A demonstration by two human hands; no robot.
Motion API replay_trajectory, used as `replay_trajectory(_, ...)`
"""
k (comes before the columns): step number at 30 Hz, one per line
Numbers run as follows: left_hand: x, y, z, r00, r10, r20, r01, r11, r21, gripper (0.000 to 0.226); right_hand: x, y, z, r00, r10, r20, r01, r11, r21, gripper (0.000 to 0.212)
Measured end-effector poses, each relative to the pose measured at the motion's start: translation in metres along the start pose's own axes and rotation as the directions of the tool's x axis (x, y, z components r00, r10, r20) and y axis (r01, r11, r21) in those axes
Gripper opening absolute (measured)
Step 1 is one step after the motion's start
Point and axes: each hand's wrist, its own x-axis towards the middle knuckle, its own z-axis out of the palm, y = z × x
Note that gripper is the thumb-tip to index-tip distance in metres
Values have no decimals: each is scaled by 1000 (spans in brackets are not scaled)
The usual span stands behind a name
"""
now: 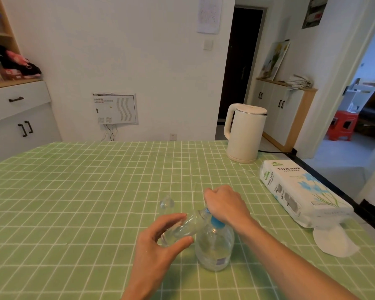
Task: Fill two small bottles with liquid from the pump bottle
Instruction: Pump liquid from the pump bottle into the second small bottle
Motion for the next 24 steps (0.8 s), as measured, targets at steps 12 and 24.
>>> replay_trajectory(12,1,5,-3,1000,13,-1,-13,1000,10,49,6,-6,-10,998,-40,56,42,999,-25,38)
replay_trajectory(24,0,-2,0,1000,-13,-14,14,999,51,49,1,0,0,1000,-1,27,1,1000,-13,33)
